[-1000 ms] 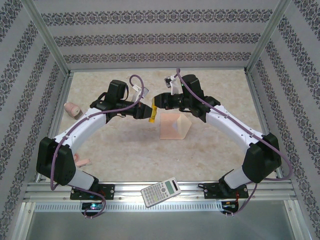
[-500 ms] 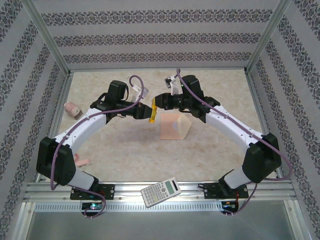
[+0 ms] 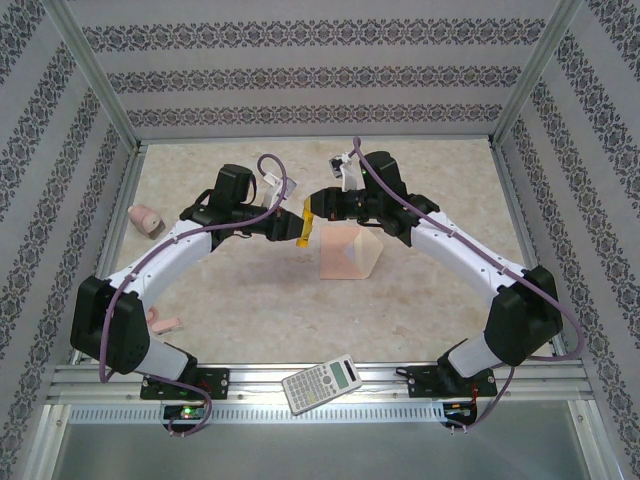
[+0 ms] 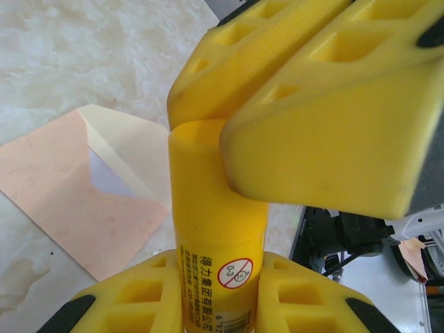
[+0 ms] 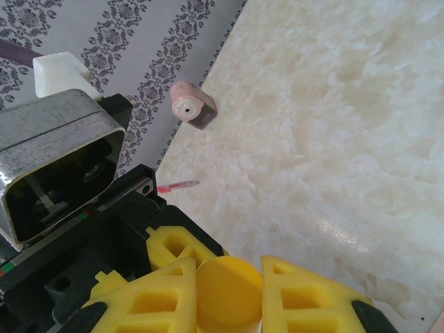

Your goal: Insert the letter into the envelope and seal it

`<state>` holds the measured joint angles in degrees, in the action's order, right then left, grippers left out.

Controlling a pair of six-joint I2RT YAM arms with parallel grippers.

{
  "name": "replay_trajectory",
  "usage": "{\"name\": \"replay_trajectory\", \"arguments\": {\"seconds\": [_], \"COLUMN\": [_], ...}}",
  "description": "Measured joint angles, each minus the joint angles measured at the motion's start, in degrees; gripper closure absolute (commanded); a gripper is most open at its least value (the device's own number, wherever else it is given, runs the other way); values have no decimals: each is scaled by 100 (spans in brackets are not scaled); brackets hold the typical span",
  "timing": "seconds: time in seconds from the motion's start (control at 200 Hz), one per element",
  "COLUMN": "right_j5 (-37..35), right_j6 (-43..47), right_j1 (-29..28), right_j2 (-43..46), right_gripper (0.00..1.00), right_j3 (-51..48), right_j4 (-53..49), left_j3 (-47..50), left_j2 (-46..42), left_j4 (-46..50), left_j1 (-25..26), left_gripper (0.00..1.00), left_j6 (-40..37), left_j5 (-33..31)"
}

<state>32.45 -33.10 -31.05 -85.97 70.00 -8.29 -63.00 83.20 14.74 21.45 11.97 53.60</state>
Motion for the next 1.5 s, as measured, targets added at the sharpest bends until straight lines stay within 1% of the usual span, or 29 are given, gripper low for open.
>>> {"name": "replay_trajectory", "arguments": {"seconds": [0.335,0.729,1.099,1.154,1.279,1.334,1.379,1.419,1.459,1.499], "right_j5": [146,428,450,240,-201,-321,-376,-396,-404,-417], "right_j6": [-129,-129,-149,-153,-164,-168,-164,-168,-177,-157], "right_j1": [83,310,385,479,981,1075,1082,1062,1054,1051], "right_j2": [0,0,-2,-2,-2,0,0,0,0,0], "right_gripper": [92,92,93,93,93,93,91,85,75,60], "right_j3": [4,144,304,369,675,761,800,804,804,804], "right_j4": [-33,-358,-575,-485,-168,-83,-39,-4,-13,-35], "left_j3": [153,247,271,350,625,691,708,708,708,708], "left_j2": [-76,-85,-85,-94,-35,-20,-20,-20,-20,-20], "left_j4": [-216,-535,-645,-485,-39,74,149,162,162,162], "left_j1": [26,37,111,109,149,160,162,168,173,173], "left_gripper": [100,100,100,100,100,100,100,100,100,100], "left_j6": [-74,-177,-271,-291,-299,-299,-297,-299,-299,-299], "left_j5": [-50,-52,-136,-107,-87,-92,-92,-92,-90,-92]}}
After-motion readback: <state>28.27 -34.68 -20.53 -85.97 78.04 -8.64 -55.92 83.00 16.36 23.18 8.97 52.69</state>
